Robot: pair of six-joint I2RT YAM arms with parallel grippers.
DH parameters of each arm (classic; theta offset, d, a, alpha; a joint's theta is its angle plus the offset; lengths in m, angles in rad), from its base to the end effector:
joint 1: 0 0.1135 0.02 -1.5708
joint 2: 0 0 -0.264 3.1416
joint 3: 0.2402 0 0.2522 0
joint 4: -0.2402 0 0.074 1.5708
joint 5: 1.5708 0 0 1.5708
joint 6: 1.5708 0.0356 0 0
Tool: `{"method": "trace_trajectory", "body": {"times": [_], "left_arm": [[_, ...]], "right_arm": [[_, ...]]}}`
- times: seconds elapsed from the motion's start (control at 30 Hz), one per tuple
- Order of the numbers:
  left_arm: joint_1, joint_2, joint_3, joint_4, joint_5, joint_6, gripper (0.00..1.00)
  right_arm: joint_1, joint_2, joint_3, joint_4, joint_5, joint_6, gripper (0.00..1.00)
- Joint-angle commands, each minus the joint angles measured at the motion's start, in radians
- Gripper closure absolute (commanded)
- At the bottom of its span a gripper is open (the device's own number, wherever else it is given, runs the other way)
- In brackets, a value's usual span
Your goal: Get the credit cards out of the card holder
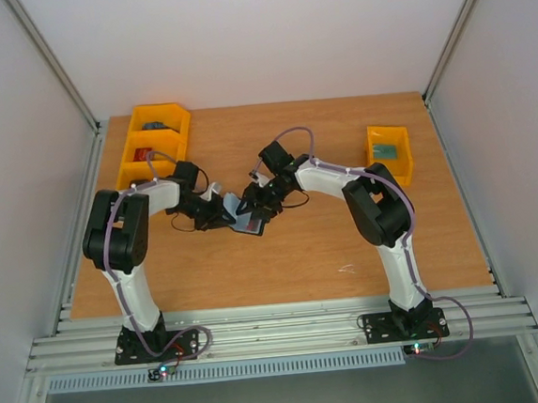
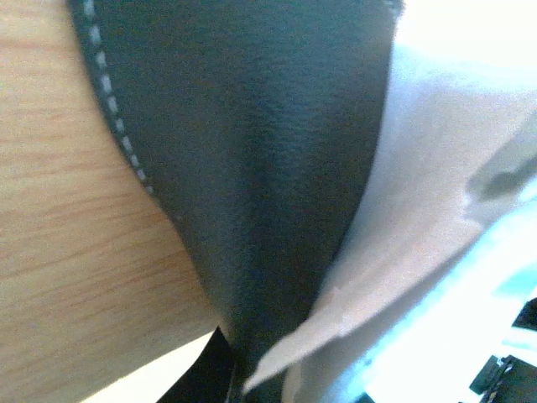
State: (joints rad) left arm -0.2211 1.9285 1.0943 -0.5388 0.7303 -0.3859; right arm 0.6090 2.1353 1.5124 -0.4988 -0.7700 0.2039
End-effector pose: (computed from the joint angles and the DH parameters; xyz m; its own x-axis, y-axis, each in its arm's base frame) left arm 0.3277 -0.0980 0.1211 -0.9959 -0.0635 0.0641 -0.0902 0.7277 -0.6800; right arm 0.3454 0.2711 0.1527 -0.8569 -0.4204 -0.2982 -0.4953 0.5117 0.7020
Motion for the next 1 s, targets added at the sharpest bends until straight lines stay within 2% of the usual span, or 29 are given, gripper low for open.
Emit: {"method": "trace_trajectory", "body": {"times": [0.0, 0.2, 0.4, 0.53, 0.67, 0.8, 0.9, 0.97], "left_arm": [[-0.01, 0.009, 0.001, -0.014, -0.041, 0.04, 1.0], [-0.01, -0.043, -0.022, 0.029, 0.016, 0.049, 1.0], [-0.01, -0.008, -0.077, 0.067, -0.011, 0.0, 1.0], [-0.01, 0.032, -0.068, 0.046, -0.028, -0.002, 0.99], [-0.01, 0.033, -0.044, 0.012, -0.044, 0.009, 0.84], [-0.009, -0.055, -0.101, 0.06, -0.044, 0.001, 0.57], [-0.006, -0.137, -0.157, 0.12, -0.03, -0.022, 0.46], [-0.001, -0.179, -0.18, 0.148, -0.033, -0.032, 0.42]], "right_arm": [[0.007, -0.005, 0.02, 0.077, -0.043, 0.023, 0.52], [0.011, -0.011, 0.037, 0.162, -0.084, 0.035, 0.51], [0.02, 0.055, 0.162, -0.058, 0.09, -0.089, 0.48], [0.032, 0.092, 0.191, -0.097, 0.13, -0.127, 0.49], [0.054, 0.13, 0.224, -0.121, 0.146, -0.138, 0.51], [0.059, 0.127, 0.221, -0.111, 0.163, -0.124, 0.6], [0.057, 0.12, 0.213, -0.12, 0.201, -0.108, 0.67], [0.055, 0.125, 0.218, -0.133, 0.218, -0.104, 0.69]]}}
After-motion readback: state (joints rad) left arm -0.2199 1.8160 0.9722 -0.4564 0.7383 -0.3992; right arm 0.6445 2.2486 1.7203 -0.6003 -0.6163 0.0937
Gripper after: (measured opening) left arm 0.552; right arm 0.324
